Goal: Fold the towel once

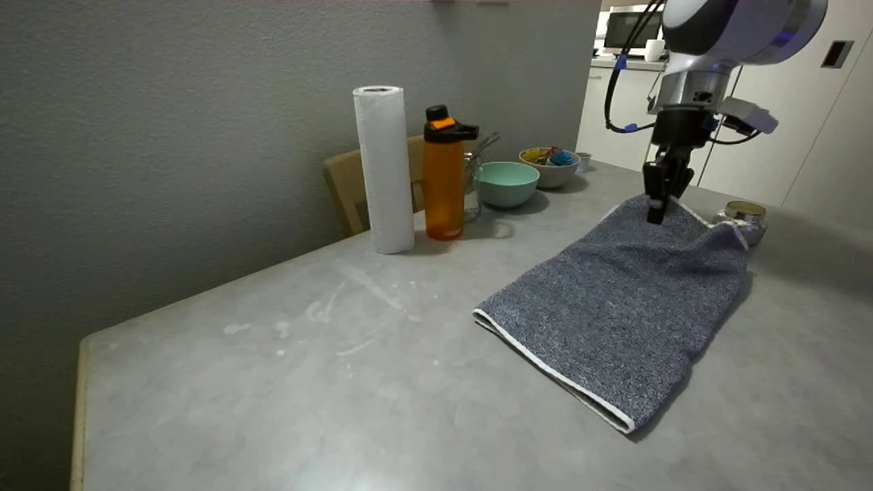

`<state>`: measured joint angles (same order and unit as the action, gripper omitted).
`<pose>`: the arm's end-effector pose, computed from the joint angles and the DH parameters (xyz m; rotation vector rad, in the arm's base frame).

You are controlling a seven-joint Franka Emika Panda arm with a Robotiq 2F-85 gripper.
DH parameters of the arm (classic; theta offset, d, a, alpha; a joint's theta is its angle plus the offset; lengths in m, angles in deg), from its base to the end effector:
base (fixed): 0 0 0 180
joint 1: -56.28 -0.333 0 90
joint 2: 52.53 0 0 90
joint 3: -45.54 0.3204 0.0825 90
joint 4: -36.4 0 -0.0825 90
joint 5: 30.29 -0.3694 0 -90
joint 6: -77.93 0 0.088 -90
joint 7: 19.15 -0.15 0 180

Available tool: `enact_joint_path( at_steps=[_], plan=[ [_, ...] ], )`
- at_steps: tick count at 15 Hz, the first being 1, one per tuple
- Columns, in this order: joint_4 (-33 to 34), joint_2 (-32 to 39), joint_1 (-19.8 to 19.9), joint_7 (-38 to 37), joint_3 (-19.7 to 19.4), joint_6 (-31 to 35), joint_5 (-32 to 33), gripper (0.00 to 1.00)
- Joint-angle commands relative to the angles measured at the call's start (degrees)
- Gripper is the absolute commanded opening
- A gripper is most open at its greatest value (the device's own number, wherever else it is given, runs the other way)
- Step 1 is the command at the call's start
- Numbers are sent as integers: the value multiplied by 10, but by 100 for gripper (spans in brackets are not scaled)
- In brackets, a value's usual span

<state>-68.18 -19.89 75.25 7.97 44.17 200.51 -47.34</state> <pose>0.5740 -0.1878 0.1780 -2.8339 0.1030 0.2064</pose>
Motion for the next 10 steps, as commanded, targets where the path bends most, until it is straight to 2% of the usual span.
enact_joint_path(
  at_steps=[1, 5, 10],
  plan=[
    [-4, -39, -18, -26, -1, -24, 26, 2],
    [-3, -68, -50, -52, 11, -70, 23, 2],
    [-9, -92, -104, -112, 19, -92, 27, 2]
  ],
)
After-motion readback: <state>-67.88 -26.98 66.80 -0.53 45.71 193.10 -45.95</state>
